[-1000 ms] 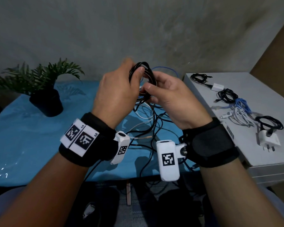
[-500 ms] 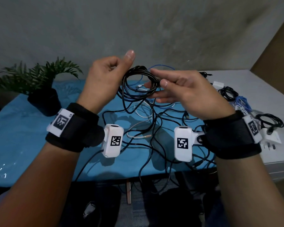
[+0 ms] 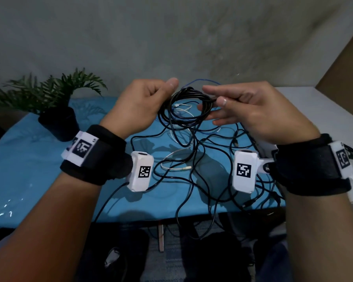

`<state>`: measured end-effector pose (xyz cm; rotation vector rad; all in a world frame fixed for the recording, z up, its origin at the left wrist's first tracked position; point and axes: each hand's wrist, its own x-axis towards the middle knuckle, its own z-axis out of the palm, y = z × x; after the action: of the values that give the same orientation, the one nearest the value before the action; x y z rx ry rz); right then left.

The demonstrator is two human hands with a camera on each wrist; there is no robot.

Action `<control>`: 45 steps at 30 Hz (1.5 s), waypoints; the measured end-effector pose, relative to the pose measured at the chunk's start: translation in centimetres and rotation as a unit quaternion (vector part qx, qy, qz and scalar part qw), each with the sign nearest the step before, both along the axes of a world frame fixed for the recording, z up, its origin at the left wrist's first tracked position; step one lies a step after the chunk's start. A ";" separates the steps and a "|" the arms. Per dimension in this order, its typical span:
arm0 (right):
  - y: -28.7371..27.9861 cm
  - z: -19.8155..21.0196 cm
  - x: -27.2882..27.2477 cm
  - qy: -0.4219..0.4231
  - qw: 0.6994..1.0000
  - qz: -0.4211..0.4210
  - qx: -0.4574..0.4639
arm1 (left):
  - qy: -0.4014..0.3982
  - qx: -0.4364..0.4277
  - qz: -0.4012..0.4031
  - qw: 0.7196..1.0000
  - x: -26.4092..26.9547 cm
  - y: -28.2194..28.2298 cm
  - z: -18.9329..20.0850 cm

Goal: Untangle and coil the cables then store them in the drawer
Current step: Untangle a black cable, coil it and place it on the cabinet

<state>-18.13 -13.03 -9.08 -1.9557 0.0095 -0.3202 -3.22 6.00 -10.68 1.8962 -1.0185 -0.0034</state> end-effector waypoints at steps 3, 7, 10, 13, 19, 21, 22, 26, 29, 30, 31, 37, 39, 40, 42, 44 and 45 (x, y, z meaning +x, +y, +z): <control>-0.2 -0.2 0.1 -0.020 0.999 -0.025 0.005 | 0.143 -0.008 -0.081 0.986 -0.5 0.5 0.2; -0.2 -0.3 0.6 -0.062 0.995 -0.064 0.055 | 0.168 -0.034 -0.143 0.975 -1.3 0.7 0.4; 0.5 -0.8 1.3 -0.091 0.977 -0.095 0.166 | 0.203 -0.102 -0.148 0.962 -1.5 -0.1 0.2; 1.8 -1.7 2.2 -0.027 0.965 -0.059 0.254 | 0.237 -0.159 -0.135 0.949 -2.1 -1.0 -0.1; 2.6 -3.4 3.6 0.016 0.967 -0.116 0.225 | 0.330 -0.182 -0.149 0.914 -2.1 -1.2 -0.5; 2.4 -3.6 3.7 0.022 0.956 -0.079 0.281 | 0.300 -0.158 -0.125 0.933 -2.1 -1.3 -0.6; 2.4 -3.6 3.6 0.016 0.951 -0.069 0.301 | 0.279 -0.140 -0.110 0.944 -2.1 -1.3 -0.6; 2.4 -4.1 3.8 0.007 0.952 -0.092 0.293 | 0.253 -0.100 -0.070 0.960 -1.6 -0.9 -0.5; 2.5 -4.4 4.0 0.000 0.956 -0.104 0.272 | 0.266 -0.078 -0.065 0.959 -1.5 -0.9 -0.5; 2.5 -4.4 4.0 -0.002 0.957 -0.108 0.268 | 0.268 -0.068 -0.065 0.959 -1.6 -0.9 -0.6; 2.5 -4.4 4.0 -0.002 0.957 -0.110 0.267 | 0.272 -0.060 -0.064 0.958 -1.6 -0.9 -0.6; 2.0 -4.5 4.1 -0.014 0.955 -0.128 0.269 | 0.287 -0.032 -0.050 0.956 -1.0 -1.0 -1.0; 1.6 -4.4 3.9 -0.021 0.953 -0.139 0.268 | 0.263 -0.022 -0.028 0.964 -0.7 -1.0 -1.4; 1.4 -4.4 3.8 -0.024 0.952 -0.146 0.268 | 0.250 -0.011 -0.021 0.968 -0.6 -1.0 -1.5; 1.0 -4.2 3.6 -0.028 0.950 -0.158 0.267 | 0.233 0.011 -0.018 0.972 -0.6 -1.1 -1.8; 0.5 -4.0 3.3 -0.028 0.948 -0.170 0.267 | 0.221 0.039 -0.019 0.974 -0.7 -1.3 -2.1; 0.2 -3.8 3.1 -0.028 0.947 -0.176 0.269 | 0.208 0.060 -0.022 0.976 -0.8 -1.3 -2.3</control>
<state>-15.00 -12.87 -12.92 -1.3939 0.3766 -0.5456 -4.02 4.65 -13.01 1.8745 -0.7833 -0.4782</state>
